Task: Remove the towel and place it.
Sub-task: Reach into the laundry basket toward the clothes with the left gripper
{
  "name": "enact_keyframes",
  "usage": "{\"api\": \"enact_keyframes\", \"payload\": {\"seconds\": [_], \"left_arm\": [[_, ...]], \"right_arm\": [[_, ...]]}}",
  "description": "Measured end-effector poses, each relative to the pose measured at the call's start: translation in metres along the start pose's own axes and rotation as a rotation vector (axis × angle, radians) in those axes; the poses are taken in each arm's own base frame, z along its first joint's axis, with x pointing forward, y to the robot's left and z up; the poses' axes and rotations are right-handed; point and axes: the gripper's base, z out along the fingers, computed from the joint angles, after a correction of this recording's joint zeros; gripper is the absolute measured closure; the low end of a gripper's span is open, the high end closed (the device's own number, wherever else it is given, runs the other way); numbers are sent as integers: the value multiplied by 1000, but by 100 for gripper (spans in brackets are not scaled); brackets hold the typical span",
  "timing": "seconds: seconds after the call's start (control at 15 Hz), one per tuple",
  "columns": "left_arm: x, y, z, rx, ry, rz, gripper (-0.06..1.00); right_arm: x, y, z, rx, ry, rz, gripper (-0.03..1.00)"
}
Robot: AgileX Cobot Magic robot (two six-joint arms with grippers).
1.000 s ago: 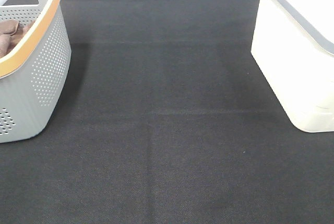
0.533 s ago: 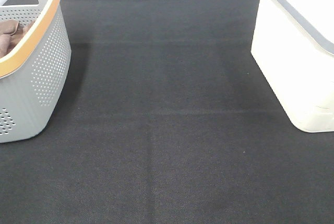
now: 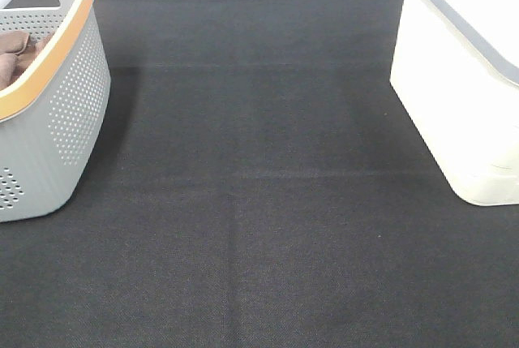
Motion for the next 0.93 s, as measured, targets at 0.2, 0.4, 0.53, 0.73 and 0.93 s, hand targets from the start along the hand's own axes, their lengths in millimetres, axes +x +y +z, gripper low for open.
{"api": "enact_keyframes", "payload": {"seconds": [0.2, 0.4, 0.53, 0.73, 0.93], "left_arm": [[0, -1, 0, 8, 0, -8, 19], [-3, 0, 5, 8, 35, -11, 19], [-7, 2, 14, -13, 96, -46, 19], [-27, 10, 18, -86, 18, -83, 19], [-59, 20, 37, -174, -122, -104, 19]], "right_arm": [[0, 0, 0, 0, 0, 0, 13], [0, 0, 0, 0, 0, 0, 13], [0, 0, 0, 0, 0, 0, 13], [0, 0, 0, -1, 0, 0, 13], [0, 0, 0, -1, 0, 0, 13]]}}
